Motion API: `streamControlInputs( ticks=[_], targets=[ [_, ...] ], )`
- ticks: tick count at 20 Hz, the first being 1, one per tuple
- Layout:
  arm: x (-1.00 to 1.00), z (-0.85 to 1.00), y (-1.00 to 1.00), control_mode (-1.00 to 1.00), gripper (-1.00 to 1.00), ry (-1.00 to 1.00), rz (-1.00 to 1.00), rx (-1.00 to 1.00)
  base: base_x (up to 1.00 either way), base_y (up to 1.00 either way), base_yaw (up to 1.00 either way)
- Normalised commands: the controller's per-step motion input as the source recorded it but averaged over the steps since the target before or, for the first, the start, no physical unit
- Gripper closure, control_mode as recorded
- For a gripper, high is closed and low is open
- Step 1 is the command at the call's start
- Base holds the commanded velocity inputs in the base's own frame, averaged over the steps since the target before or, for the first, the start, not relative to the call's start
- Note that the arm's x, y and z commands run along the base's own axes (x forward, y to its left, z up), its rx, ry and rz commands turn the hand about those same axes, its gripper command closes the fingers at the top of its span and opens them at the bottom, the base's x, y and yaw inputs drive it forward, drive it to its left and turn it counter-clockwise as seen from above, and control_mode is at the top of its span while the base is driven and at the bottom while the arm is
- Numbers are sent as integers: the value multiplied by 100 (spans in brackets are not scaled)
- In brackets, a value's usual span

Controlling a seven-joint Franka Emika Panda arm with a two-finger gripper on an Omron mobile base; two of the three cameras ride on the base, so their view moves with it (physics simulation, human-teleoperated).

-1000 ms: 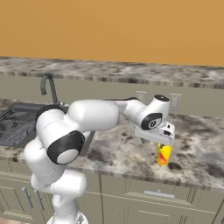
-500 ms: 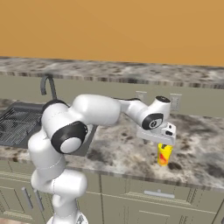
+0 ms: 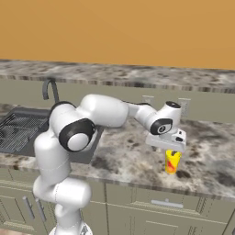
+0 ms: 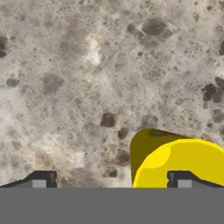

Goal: Remove the lime and peach from the sink. Then move the bowl and cup from the counter to the sink for washing.

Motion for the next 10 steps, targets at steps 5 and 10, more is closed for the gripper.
streamControlInputs(
  ticks=[5, 10],
  targets=[
    [15, -10, -8, -100, -100, 1, 2, 0, 0, 0, 0],
    [15, -11, -9, -100, -100, 0, 2, 0, 0, 0, 0]
  ],
)
